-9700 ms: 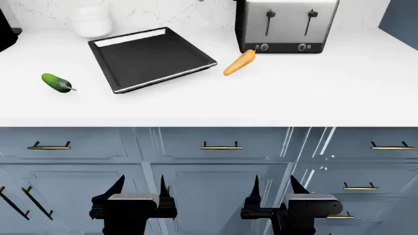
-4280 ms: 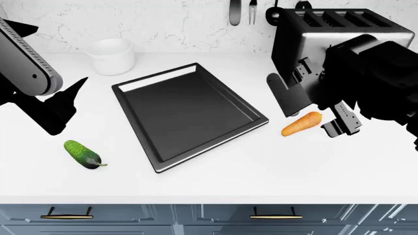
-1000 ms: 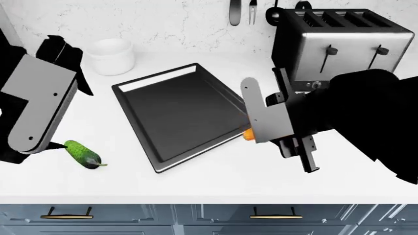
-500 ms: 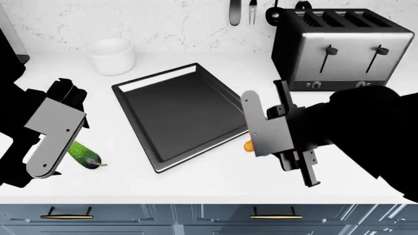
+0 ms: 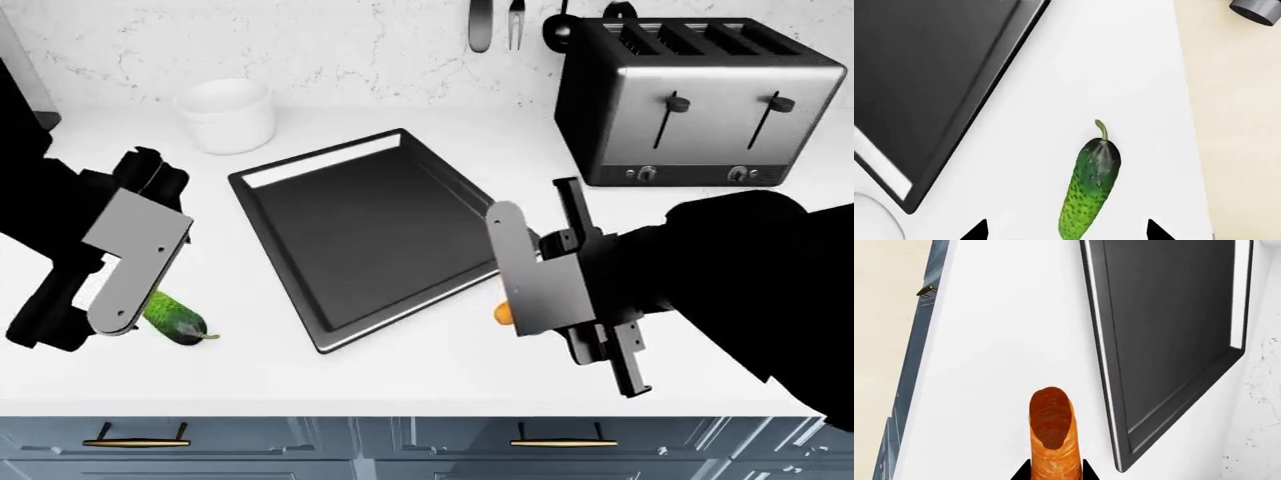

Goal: Place the two vegetables and bowl onto the tray for setting up a vegetable dip station.

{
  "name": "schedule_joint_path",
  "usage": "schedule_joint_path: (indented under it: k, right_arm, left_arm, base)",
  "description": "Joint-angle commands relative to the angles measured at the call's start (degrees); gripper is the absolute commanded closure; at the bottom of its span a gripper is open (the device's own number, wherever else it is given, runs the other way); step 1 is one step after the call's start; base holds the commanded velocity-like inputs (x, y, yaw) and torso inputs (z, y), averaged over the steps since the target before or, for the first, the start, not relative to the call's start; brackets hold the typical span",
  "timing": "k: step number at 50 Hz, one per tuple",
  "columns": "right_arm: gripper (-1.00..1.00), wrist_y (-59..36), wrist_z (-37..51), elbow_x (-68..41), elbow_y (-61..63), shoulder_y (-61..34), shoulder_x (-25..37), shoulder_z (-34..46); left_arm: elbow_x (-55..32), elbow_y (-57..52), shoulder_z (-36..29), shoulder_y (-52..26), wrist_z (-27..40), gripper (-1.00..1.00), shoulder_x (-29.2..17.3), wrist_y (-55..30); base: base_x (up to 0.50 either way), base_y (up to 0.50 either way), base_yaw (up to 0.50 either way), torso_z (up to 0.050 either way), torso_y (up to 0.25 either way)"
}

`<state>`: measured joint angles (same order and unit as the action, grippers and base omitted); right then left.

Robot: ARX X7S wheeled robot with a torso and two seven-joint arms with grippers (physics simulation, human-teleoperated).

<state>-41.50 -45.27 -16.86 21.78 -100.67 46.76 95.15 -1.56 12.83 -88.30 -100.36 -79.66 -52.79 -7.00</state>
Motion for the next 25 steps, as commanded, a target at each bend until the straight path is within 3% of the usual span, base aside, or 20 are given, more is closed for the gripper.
schedule_joint_path:
  k: [1, 25]
  right_arm:
    - [1.00, -0.51, 0.20, 0.13, 0.81, 0.35, -0.12, -0.11]
    - [1.00, -1.93, 0.84, -0.64, 2.23, 0.24, 0.18, -1.23]
  left_arm:
    - [0.74, 4.09, -0.66, 1.14, 1.69, -1.00, 2.29, 2.34]
    - [0.75, 7.53, -2.72, 6.79, 5.34, -1.00, 2.16, 3.12]
  base:
    - [0.00, 0.00, 0.00, 0.000, 0.000]
    - [0.00, 0.00, 0.00, 0.000, 0.000]
